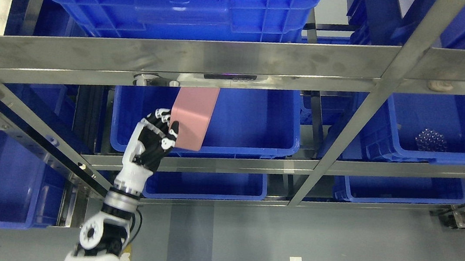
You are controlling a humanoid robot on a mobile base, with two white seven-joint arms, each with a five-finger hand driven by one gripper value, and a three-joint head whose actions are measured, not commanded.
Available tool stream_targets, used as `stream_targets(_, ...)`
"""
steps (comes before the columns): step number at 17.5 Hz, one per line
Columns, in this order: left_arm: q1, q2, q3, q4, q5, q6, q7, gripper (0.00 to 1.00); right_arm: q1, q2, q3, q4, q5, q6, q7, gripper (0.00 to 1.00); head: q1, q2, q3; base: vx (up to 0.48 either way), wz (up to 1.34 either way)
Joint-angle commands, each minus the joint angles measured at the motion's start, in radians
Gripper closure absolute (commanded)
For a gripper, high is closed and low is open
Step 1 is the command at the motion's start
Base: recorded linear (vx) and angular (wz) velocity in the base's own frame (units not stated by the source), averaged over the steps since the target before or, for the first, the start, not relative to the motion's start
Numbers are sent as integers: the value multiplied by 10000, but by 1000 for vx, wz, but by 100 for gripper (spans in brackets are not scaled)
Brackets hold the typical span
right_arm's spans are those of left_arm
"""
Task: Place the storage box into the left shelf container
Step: 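Move the pink box with the left hand into the blue bin, then open the left hand to release the pink box in the bin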
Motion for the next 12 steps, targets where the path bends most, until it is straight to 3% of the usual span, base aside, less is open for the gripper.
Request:
stream_targets(1,-2454,100,865,3490,-716,884,10,96,-78,-174,-30,-175,-15,-4,-8,0,0,0,0,10,0)
stream_targets(6,-3897,100,-283,5531,-2140,1208,-20,91,-78,-174,-30,-175,-15,-4,7,0,0,0,0,0,0)
stream_targets(12,-4511,100,-1435,6283,-5087,489,-143,90,-78,-174,-30,-175,-15,-4,7,0,0,0,0,0,0)
